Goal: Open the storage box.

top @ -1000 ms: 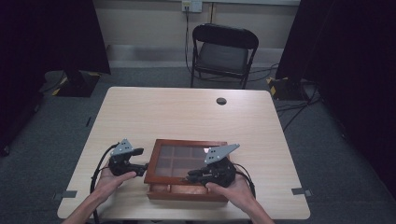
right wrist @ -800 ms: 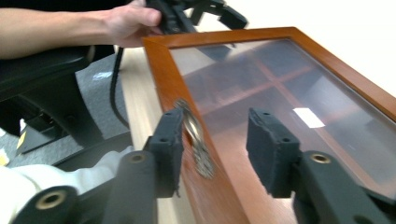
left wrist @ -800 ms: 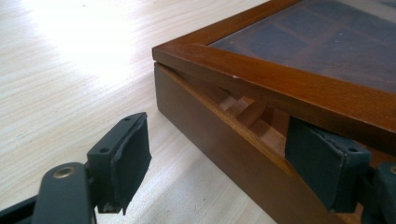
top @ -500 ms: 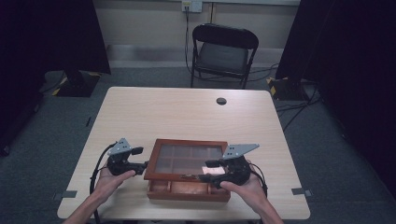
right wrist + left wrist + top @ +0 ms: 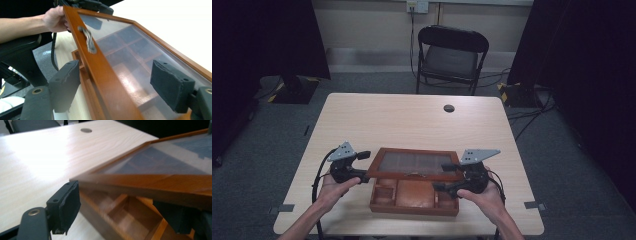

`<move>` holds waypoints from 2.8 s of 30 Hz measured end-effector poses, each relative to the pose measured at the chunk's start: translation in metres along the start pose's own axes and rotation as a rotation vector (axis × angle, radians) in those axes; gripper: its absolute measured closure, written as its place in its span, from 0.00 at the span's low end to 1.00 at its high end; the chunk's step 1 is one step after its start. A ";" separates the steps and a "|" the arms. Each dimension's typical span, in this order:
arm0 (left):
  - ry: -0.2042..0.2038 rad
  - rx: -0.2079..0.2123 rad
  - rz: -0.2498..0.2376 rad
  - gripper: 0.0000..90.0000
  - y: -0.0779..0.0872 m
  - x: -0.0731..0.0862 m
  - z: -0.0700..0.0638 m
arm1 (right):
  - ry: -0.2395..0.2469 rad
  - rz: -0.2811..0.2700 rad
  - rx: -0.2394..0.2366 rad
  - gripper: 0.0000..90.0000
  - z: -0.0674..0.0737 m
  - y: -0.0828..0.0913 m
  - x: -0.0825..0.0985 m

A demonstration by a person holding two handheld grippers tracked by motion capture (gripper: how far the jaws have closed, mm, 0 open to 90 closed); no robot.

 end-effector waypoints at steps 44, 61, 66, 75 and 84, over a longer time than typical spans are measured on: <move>-0.014 0.006 -0.041 0.48 -0.012 -0.037 0.011 | -0.057 -0.092 0.186 0.44 -0.075 0.012 -0.022; -0.027 -0.005 -0.030 0.52 -0.025 -0.045 0.019 | -0.092 -0.121 0.215 0.50 -0.093 0.006 -0.025; -0.011 -0.002 -0.030 0.52 -0.029 -0.043 0.022 | -0.107 -0.119 0.215 0.50 -0.100 0.004 -0.024; 0.025 0.009 -0.010 0.53 -0.038 -0.036 0.031 | -0.134 -0.115 0.217 0.51 -0.111 0.003 -0.020; 0.019 0.003 -0.006 0.56 -0.042 -0.036 0.036 | -0.155 -0.115 0.218 0.52 -0.123 -0.002 -0.017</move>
Point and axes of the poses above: each handheld gripper's, and its own axes: y roughly backward along the jaws, x roughly out of its underside, z roughly to its left, the point moved 10 cm from there along -y, roughly forward along the jaws, and after that the axes turned 3 degrees about -y, right-handed, at the moved point
